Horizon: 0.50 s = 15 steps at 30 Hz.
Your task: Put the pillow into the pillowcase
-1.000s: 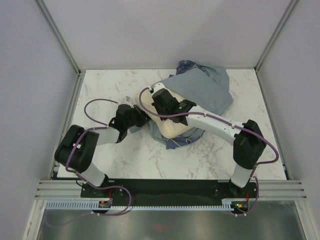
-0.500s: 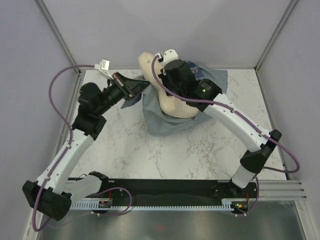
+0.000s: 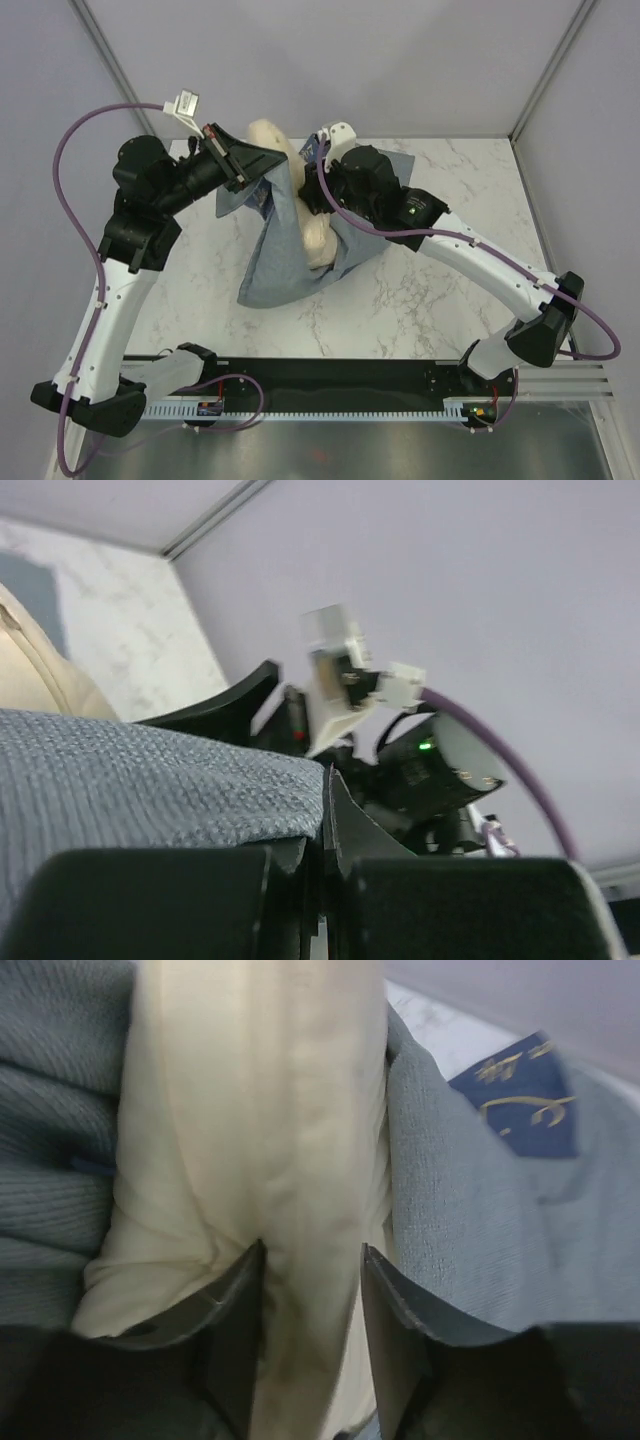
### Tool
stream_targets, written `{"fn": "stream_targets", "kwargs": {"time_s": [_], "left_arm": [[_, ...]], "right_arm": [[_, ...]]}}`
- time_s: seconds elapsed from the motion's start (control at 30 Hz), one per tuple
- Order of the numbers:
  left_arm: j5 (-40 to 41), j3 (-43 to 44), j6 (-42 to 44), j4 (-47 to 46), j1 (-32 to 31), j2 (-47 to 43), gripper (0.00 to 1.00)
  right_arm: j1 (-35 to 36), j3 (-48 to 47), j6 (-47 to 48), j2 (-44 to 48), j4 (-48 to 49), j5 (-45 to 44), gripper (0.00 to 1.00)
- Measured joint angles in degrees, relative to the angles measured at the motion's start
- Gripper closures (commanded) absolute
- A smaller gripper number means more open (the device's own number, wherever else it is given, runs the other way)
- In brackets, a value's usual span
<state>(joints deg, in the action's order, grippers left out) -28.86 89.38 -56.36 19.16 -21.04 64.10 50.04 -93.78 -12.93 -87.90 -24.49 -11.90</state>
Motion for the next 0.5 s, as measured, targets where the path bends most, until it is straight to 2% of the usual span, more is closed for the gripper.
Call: {"fn": "stream_targets", "kwargs": {"time_s": [0.03, 0.13, 0.3, 0.5], "left_arm": [[0.02, -2.67, 0.11, 1.09, 0.7, -1.29, 0.98], [0.74, -15.58, 0.52, 1.49, 3.8, -7.32, 0.98], [3.91, -33.4, 1.92, 2.25, 6.75, -15.04, 0.98], [9.4, -40.89, 5.44, 7.21, 7.17, -21.9, 0.98]], "right_arm": [[0.0, 2.01, -0.09, 0.5, 1.2, 2.05, 0.31], [0.33, 5.33, -0.15, 1.86, 1.03, 7.3, 0.24], [-0.07, 6.12, 0.33, 4.37, -3.32, 10.47, 0.25], [-4.72, 9.46, 0.94, 6.69, -2.78, 9.6, 0.25]]}}
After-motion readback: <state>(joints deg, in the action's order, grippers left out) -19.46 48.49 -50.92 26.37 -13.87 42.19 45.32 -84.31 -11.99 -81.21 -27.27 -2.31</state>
